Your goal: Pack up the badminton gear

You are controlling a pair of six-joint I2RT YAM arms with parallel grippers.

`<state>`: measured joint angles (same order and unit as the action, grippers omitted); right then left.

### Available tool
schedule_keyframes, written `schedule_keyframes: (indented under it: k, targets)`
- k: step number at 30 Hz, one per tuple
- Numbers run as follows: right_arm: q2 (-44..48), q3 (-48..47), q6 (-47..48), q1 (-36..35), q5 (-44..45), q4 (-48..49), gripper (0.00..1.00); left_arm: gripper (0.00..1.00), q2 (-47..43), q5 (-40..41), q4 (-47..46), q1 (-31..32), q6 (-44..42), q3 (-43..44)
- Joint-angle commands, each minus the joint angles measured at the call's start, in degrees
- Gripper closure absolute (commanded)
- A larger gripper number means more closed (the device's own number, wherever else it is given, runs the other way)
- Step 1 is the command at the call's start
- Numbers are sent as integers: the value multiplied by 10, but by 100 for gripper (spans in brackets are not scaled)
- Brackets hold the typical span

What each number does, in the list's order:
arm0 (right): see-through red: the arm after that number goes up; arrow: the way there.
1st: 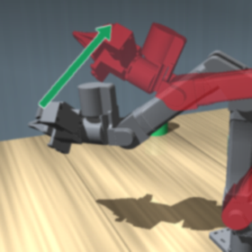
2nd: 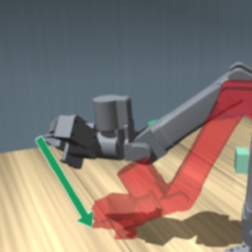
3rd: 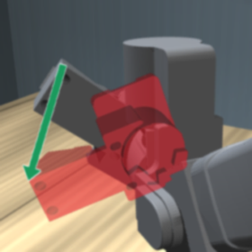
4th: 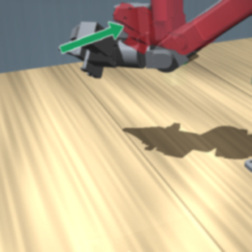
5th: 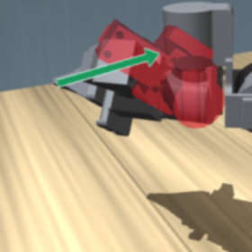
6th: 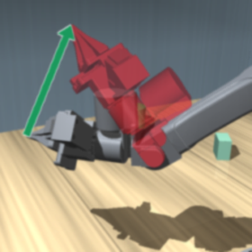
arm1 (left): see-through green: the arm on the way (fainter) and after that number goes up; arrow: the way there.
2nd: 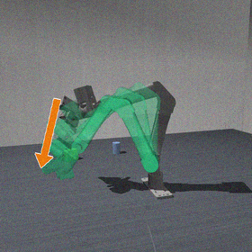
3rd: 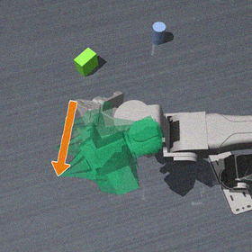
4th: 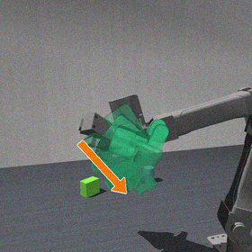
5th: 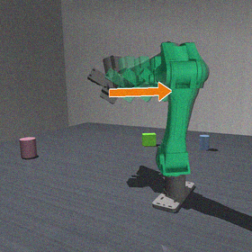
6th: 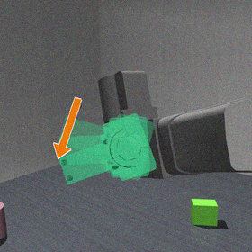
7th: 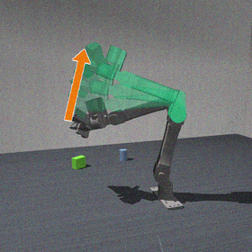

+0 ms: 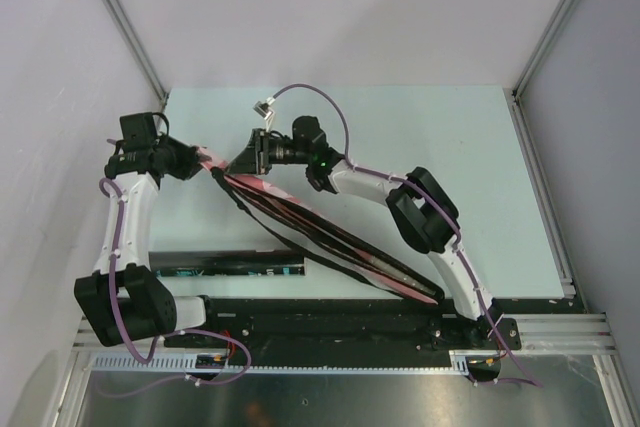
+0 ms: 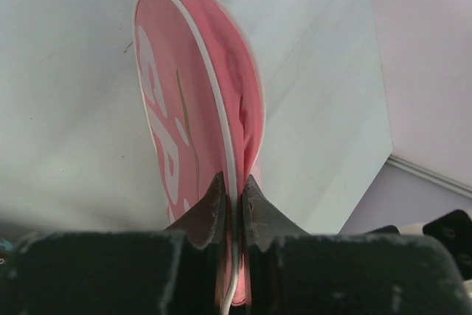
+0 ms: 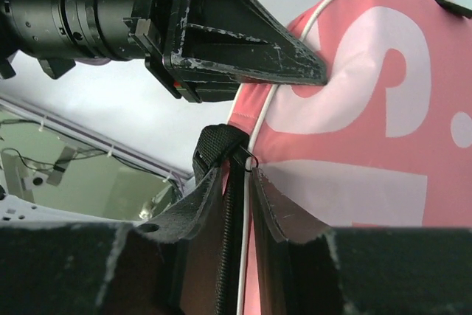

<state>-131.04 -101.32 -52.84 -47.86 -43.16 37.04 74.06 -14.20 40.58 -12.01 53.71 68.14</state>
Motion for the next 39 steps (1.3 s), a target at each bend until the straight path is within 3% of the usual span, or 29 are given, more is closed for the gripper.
schedule_keyframes:
  k: [1,10,16,18,22,28,32,36,39]
  targets:
    - [-24,-48,68,-23,-33,-52,73,93,-32,-37,-15,4,6,3]
    - [-48,-116,115,-28,-2,-140,72,93,-42,-42,-14,4,5,5]
    - [-74,-124,34,-20,-40,-67,71,93,-45,-43,-15,4,6,2]
    - [-83,-126,15,-20,-49,-51,65,93,-46,-44,-15,4,6,2]
    - [-90,-140,7,-19,-53,-51,64,93,-46,-43,-14,4,6,3]
    - [-105,-168,6,-19,-58,-68,76,94,-48,-43,-14,4,6,2]
    - [-102,-170,14,-20,-72,-73,99,95,-49,-43,-15,5,6,2]
    - [-48,-76,40,-20,-83,-43,100,100,-51,-26,-15,4,-4,7]
    - [10,-1,110,-22,-69,-67,100,99,-46,-19,-15,4,-5,6]
